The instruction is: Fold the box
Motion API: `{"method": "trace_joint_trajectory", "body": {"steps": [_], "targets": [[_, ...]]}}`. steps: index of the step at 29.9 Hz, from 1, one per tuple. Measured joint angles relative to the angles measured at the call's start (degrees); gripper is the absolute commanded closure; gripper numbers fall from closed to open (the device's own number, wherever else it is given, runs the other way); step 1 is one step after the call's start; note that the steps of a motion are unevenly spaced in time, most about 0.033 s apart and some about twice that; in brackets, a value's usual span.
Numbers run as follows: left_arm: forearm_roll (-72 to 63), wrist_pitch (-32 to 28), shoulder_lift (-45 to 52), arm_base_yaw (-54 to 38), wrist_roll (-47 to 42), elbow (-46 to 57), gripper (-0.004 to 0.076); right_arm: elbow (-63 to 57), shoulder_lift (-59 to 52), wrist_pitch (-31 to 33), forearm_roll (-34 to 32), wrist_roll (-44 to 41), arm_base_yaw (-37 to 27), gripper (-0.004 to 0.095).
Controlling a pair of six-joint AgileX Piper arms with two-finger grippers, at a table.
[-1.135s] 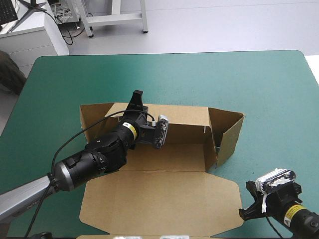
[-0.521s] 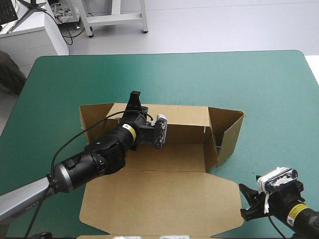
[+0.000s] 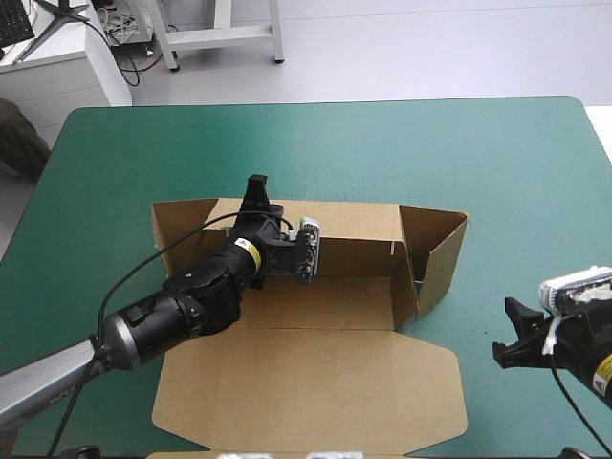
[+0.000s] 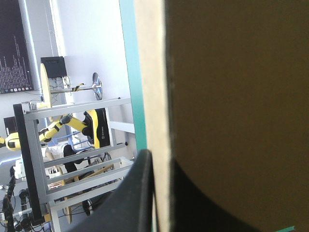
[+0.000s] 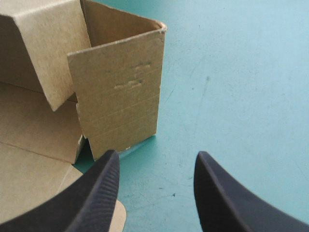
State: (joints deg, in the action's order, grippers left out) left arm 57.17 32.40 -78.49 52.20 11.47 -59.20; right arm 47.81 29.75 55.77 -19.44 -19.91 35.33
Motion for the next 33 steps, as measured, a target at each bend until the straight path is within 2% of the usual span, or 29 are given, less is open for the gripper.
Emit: {"method": "trace_joint_trajectory", "body": {"steps": [15, 23, 27, 33], "targets": [[-0.2, 0.1, 0.0, 0.0, 0.0, 0.0, 0.0734, 22.4, 23.1, 0.9, -2.6, -2.8, 0.0, 0.0466], [-0.2, 0.2, 0.0, 0.0, 0.0, 0.0, 0.0734, 37.8, 38.4, 4.7, -2.2, 1.0, -1.1, 0.0465], [-0.2, 0.2, 0.0, 0.0, 0.0, 0.0, 0.0734, 45.1, 45.6, 6.2, 4.5, 6.3, -7.5, 0.0464], [-0.2, 0.2, 0.0, 0.0, 0.0, 0.0, 0.0734, 50.3, 55.6, 7.3, 24.2, 20.9, -18.6, 0.0465]]}}
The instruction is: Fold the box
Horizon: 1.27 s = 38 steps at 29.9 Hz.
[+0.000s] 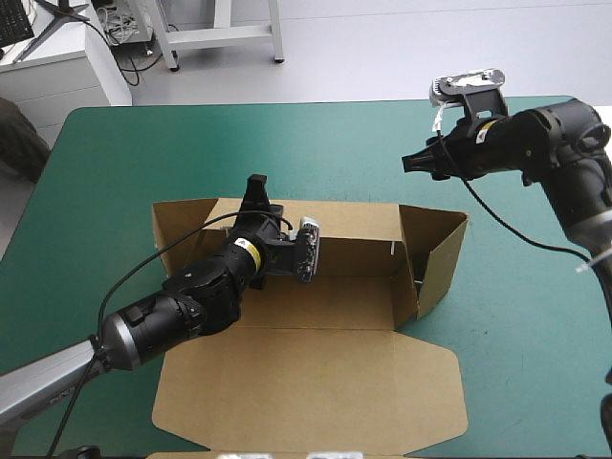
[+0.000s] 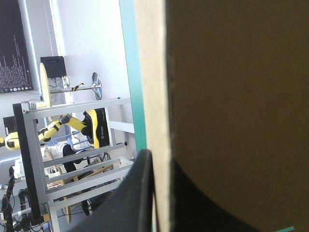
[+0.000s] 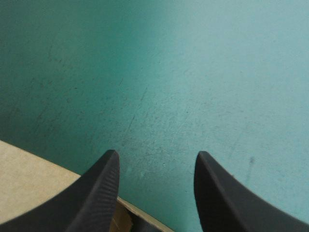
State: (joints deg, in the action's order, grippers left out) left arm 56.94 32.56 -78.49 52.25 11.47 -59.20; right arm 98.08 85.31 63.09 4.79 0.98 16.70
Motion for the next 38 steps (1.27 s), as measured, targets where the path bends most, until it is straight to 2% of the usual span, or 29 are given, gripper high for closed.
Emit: {"method": "trace_joint_trajectory", "body": {"steps": [5, 14, 23, 33, 38], "targets": [[0.0, 0.0, 0.0, 0.0, 0.0, 0.0, 0.0734, 0.2, 6.2, 0.0, 5.2, 6.3, -2.1, 0.0464], [0.0, 0.0, 0.0, 0.0, 0.0, 0.0, 0.0734, 0.2, 14.4, 1.3, 7.0, 10.7, -2.1, 0.0465], [0.0, -0.1, 0.0, 0.0, 0.0, 0.0, 0.0734, 0.2, 14.7, 7.3, 6.4, 13.5, -2.1, 0.0465], [0.0, -0.1, 0.0, 0.0, 0.0, 0.0, 0.0734, -0.2, 10.1, 7.9, 6.5, 12.9, -2.2, 0.0492], [0.0, -0.1, 0.0, 0.0, 0.0, 0.0, 0.0734, -4.8, 7.2, 7.7, 6.8, 13.1, -2.2, 0.0492]]}}
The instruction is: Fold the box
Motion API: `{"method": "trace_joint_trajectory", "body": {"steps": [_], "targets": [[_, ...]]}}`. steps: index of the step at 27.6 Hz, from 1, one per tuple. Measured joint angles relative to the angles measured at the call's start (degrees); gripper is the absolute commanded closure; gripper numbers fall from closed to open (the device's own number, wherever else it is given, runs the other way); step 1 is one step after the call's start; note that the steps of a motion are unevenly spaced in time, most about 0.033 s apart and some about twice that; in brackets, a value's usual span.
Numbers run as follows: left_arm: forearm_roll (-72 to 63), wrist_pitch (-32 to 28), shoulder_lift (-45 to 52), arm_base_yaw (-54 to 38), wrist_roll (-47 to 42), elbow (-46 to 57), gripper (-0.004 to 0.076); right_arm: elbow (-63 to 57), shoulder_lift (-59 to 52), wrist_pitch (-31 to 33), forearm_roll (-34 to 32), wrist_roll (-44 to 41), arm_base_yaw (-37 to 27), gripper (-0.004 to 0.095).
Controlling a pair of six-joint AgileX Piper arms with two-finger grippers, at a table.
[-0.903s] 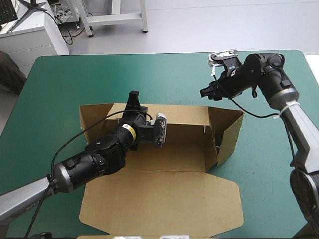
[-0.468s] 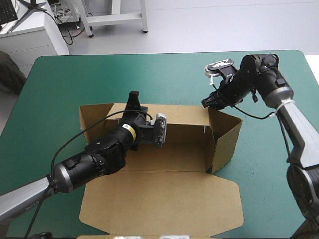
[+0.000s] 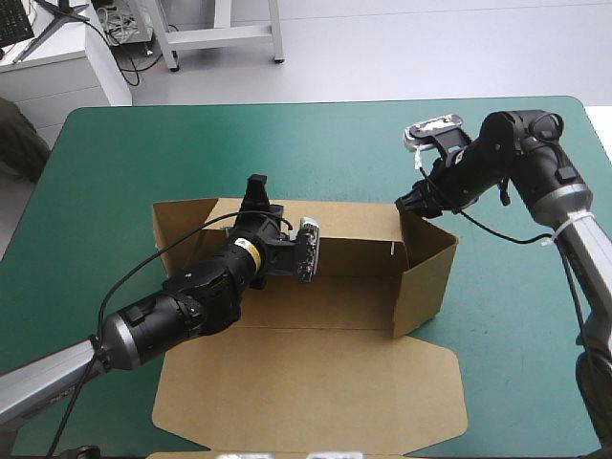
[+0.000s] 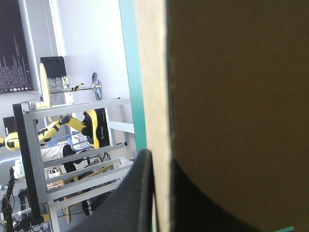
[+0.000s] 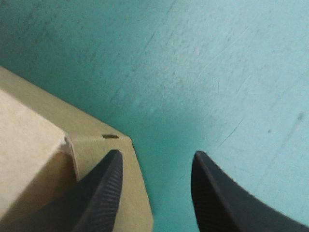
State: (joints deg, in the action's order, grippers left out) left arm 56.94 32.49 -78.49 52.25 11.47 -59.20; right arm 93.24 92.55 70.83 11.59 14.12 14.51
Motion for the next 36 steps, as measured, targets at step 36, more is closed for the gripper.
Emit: {"method": "trace_joint_trajectory", "body": {"steps": [36], "targets": [[0.1, 0.7, 0.0, 0.0, -1.1, 0.0, 0.0734, -25.7, -18.4, -9.3, 4.9, 1.7, 11.0, 0.0495]]}}
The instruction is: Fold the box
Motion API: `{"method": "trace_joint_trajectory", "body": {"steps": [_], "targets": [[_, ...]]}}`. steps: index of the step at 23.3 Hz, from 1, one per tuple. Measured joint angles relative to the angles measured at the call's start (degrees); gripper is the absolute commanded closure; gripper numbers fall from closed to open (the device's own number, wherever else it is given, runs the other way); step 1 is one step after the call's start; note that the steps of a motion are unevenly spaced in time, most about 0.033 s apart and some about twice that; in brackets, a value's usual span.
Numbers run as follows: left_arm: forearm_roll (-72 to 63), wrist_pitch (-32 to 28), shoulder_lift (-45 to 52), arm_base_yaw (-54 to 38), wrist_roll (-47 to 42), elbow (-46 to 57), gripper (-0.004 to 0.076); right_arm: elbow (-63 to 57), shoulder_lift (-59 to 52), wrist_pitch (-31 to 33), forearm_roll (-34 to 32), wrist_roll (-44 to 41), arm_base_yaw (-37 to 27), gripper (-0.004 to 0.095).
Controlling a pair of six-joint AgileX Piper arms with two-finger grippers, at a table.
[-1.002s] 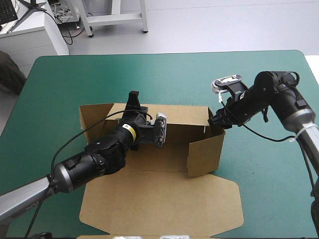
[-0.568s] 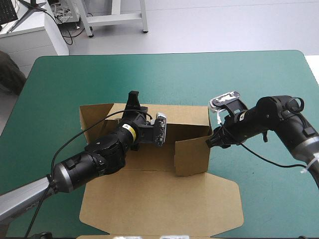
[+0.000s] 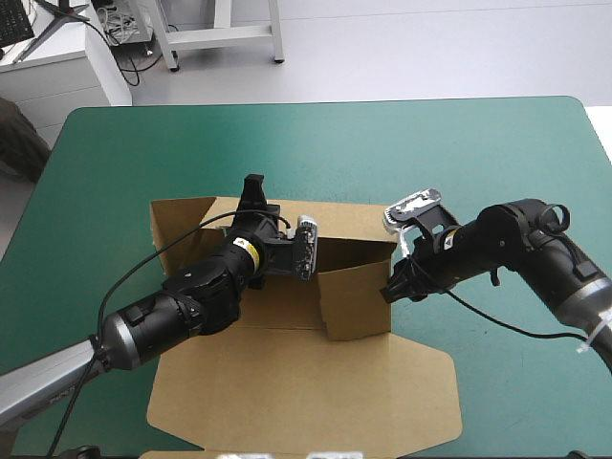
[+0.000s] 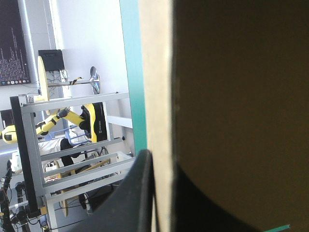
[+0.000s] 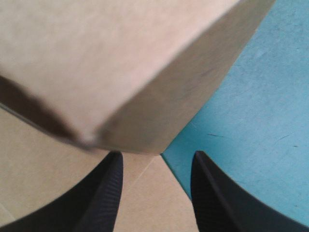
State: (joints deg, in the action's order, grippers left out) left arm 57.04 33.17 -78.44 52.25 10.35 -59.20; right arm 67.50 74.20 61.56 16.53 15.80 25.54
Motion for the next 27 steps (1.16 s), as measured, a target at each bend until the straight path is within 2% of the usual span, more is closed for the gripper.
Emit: {"method": "trace_joint_trajectory", "body": {"steps": [2, 7, 19, 22, 27], "targets": [[0.0, 0.0, 0.0, 0.0, 0.0, 0.0, 0.0734, -0.1, -0.8, 0.5, 1.7, -0.4, 0.5, 0.0495], [0.1, -0.2, 0.0, 0.0, 0.0, 0.1, 0.0734, -0.4, -2.6, -1.2, -0.5, -0.9, 0.6, 0.0495], [0.1, -0.6, 0.0, 0.0, 0.0, 0.2, 0.0734, -12.2, -2.8, -16.1, 5.1, -5.5, 0.6, 0.0519], [0.1, -0.4, 0.0, 0.0, 0.0, 0.2, 0.0734, -12.7, -2.8, -18.3, 5.0, -5.8, 1.0, 0.0563], [0.1, 0.4, 0.0, 0.0, 0.0, 0.2, 0.0734, -12.8, -2.9, -21.2, 3.1, -5.8, 2.6, 0.0564]]}}
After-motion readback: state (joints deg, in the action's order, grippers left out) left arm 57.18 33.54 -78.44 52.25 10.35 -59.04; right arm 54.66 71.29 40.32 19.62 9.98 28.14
